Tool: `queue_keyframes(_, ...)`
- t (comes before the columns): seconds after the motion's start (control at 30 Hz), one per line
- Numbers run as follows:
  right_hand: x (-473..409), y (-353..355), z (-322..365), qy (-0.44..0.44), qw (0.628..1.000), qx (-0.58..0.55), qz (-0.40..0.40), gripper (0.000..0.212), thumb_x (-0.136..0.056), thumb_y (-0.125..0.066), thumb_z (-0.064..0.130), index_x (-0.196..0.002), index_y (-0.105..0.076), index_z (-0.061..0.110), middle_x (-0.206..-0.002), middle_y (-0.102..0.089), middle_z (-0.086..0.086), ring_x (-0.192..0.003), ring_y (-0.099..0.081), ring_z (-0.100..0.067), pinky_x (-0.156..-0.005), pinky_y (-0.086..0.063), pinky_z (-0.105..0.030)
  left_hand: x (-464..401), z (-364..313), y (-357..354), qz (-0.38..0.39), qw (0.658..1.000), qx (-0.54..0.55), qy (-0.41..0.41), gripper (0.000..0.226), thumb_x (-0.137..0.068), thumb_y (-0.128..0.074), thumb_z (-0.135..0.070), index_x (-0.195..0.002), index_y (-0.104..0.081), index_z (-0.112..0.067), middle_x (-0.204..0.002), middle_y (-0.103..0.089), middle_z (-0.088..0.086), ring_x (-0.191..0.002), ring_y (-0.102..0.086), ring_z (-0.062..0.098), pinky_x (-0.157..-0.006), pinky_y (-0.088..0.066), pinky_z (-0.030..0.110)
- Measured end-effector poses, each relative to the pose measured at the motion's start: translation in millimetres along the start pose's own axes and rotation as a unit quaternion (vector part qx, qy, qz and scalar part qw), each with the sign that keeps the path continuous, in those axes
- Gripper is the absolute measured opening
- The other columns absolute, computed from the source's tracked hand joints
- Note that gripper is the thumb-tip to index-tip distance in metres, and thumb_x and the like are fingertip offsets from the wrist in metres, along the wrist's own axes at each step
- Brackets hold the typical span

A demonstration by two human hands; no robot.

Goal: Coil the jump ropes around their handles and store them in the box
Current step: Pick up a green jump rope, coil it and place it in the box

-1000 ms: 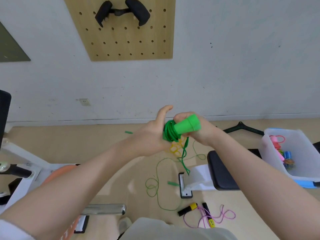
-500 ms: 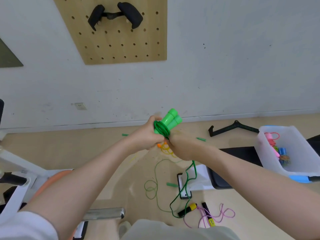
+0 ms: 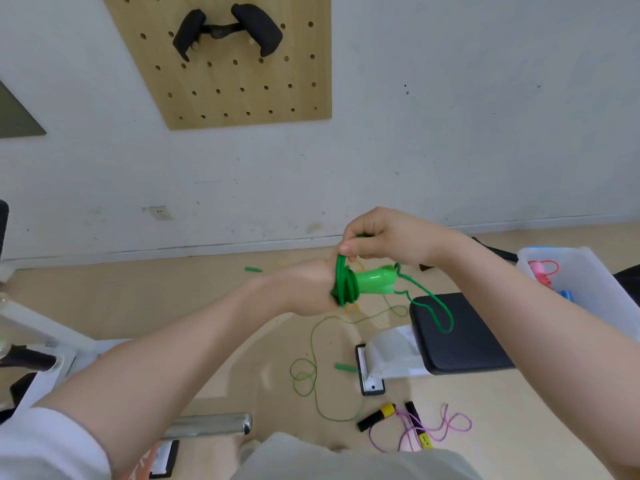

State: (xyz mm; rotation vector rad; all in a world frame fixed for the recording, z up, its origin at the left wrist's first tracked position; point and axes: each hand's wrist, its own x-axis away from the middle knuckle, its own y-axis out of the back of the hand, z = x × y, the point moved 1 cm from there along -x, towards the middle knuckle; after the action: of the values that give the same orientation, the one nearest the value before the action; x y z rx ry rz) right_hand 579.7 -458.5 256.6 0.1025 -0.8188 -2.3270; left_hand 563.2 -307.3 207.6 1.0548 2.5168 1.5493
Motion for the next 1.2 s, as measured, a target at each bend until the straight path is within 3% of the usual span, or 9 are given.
queue_keyframes(0.07, -1, -3, -10, 0.006, 0.995, -0.101, -0.005, 0.025, -0.087, -0.061, 0.019, -0.062, -0.064, 0.023, -0.054, -0.048, 0.009, -0.054, -0.035, -0.008, -0.052, -0.028, -0.02, 6, -9, 0, -0.016, 0.999, 0.015, -0.037, 0.026, -0.081, -0.057, -0.008, -0.068, -0.039, -0.022, -0.057, -0.034, -0.008, -0.048, -0.034, 0.007, -0.045, -0.024, 0.016)
queue_keyframes(0.17, -3, -11, -31, -0.031, 0.969, -0.243, -0.016, 0.037, -0.087, -0.058, 0.012, -0.052, -0.065, 0.023, -0.047, -0.047, 0.012, -0.043, -0.038, -0.002, -0.044, -0.031, -0.014, 14, -7, 3, -0.054, 0.994, 0.091, -0.028, 0.071, -0.079, -0.062, -0.009, -0.137, -0.023, -0.024, -0.069, -0.045, -0.011, -0.055, -0.046, -0.001, -0.052, -0.033, 0.012)
queue_keyframes(0.23, -3, -22, -44, -0.068, 0.958, -0.277, -0.017, 0.032, -0.081, -0.059, 0.01, -0.05, -0.058, 0.019, -0.046, -0.046, 0.011, -0.041, -0.039, -0.001, -0.042, -0.032, -0.013, 21, -9, 7, -0.061, 0.987, 0.148, -0.017, 0.097, -0.078, -0.065, -0.003, -0.147, 0.001, -0.018, -0.075, -0.049, -0.008, -0.058, -0.05, -0.003, -0.059, -0.037, 0.01)
queue_keyframes(0.4, -6, -61, -47, -0.098, 0.995, -0.019, 0.004, 0.029, -0.098, -0.043, 0.024, -0.074, -0.059, 0.024, -0.062, -0.044, 0.003, -0.056, -0.042, -0.009, -0.049, -0.029, -0.019, 20, 3, 29, -0.204, 0.962, 0.18, 0.036, 0.068, -0.077, -0.066, -0.004, -0.132, -0.028, -0.016, -0.072, -0.048, -0.01, -0.056, -0.05, -0.002, -0.049, -0.035, 0.01)
queue_keyframes(0.5, -2, -75, -27, -0.072, 0.973, 0.204, 0.079, 0.031, -0.1, -0.035, 0.027, -0.099, -0.059, 0.007, -0.086, -0.06, -0.01, -0.085, -0.054, -0.026, -0.067, -0.033, -0.029, 16, 30, 22, -0.174, 0.974, 0.089, 0.117, 0.051, -0.082, -0.06, -0.009, -0.122, -0.029, -0.013, -0.074, -0.047, -0.001, -0.061, -0.049, 0.01, -0.051, -0.035, 0.021)
queue_keyframes(0.63, 5, -62, 12, -0.009, 0.95, 0.302, 0.073, 0.028, -0.099, -0.038, 0.027, -0.087, -0.051, 0.005, -0.083, -0.053, -0.014, -0.081, -0.048, -0.026, -0.064, -0.029, -0.032, 10, 68, 1, -0.149, 0.969, 0.007, 0.197, 0.042, -0.085, -0.052, -0.011, -0.119, -0.027, -0.009, -0.08, -0.056, 0.014, -0.074, -0.058, 0.033, -0.059, -0.039, 0.035)
queue_keyframes(0.83, -6, -18, 14, 0.041, 0.983, 0.156, -0.084, 0.023, -0.092, -0.056, 0.023, -0.078, -0.067, 0.009, -0.051, -0.046, 0.014, -0.053, -0.047, 0.002, -0.056, -0.032, -0.015, 21, 49, -14, -0.05, 0.997, -0.056, 0.016, 0.064, -0.084, -0.058, -0.023, -0.135, -0.019, -0.017, -0.082, -0.057, 0.005, -0.079, -0.059, 0.03, -0.069, -0.049, 0.039)
queue_keyframes(1.03, -10, -33, -26, -0.056, 0.971, -0.208, -0.102, 0.036, -0.089, -0.051, -0.002, -0.06, -0.053, 0.019, -0.042, -0.046, 0.014, -0.043, -0.035, 0.003, -0.046, -0.028, -0.015, 33, 18, 7, -0.155, 0.965, 0.202, -0.065, 0.088, -0.078, -0.068, -0.004, -0.141, -0.011, -0.027, -0.077, -0.056, -0.013, -0.067, -0.056, 0.005, -0.073, -0.044, 0.022)
queue_keyframes(1.2, -23, -63, -26, -0.091, 0.99, -0.01, -0.104, 0.036, -0.096, -0.039, 0.013, -0.063, -0.054, 0.018, -0.059, -0.049, 0.005, -0.055, -0.041, -0.011, -0.05, -0.031, -0.025, 18, 25, 6, -0.242, 0.919, 0.308, 0.041, 0.058, -0.07, -0.064, -0.01, -0.117, -0.037, -0.031, -0.088, -0.061, 0.009, -0.08, -0.06, 0.028, -0.07, -0.048, 0.034)
